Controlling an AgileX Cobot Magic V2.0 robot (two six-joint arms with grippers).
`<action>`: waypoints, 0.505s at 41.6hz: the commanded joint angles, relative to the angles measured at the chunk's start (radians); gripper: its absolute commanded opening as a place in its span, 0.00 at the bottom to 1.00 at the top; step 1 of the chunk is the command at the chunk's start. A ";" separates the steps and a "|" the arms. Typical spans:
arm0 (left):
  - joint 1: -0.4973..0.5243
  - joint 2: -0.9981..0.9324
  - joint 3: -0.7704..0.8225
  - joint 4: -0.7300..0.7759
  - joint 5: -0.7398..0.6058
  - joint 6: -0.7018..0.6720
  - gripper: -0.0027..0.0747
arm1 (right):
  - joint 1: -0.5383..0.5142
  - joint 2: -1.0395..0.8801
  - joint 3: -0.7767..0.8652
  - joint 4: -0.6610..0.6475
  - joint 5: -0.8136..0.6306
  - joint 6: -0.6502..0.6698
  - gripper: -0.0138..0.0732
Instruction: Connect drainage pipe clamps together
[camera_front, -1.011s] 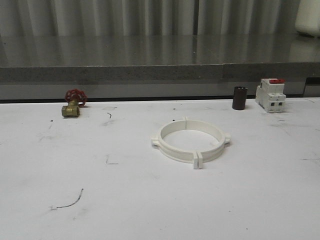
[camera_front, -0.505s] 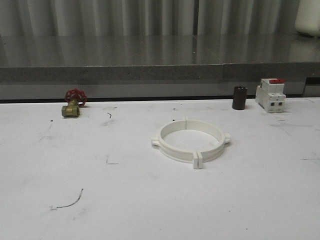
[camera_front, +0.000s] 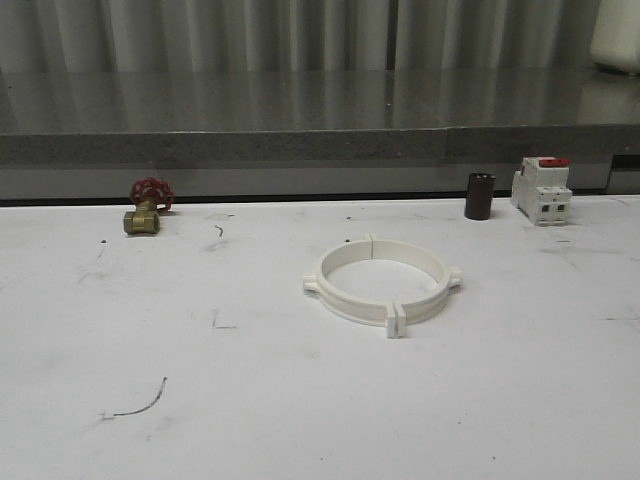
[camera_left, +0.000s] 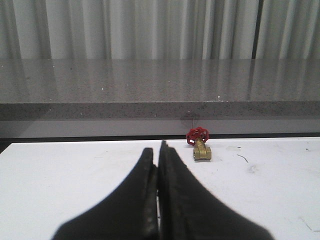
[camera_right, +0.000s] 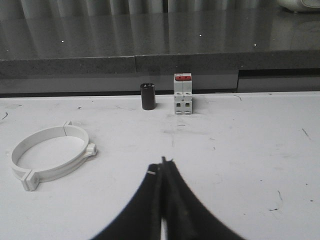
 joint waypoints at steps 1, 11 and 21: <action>0.002 -0.010 0.024 -0.007 -0.082 0.000 0.01 | -0.014 -0.015 -0.004 -0.001 -0.096 -0.005 0.08; 0.002 -0.010 0.024 -0.007 -0.082 0.000 0.01 | -0.016 -0.015 -0.004 -0.018 -0.126 -0.005 0.08; 0.002 -0.010 0.024 -0.007 -0.082 0.000 0.01 | -0.028 -0.015 -0.004 -0.062 -0.132 -0.005 0.08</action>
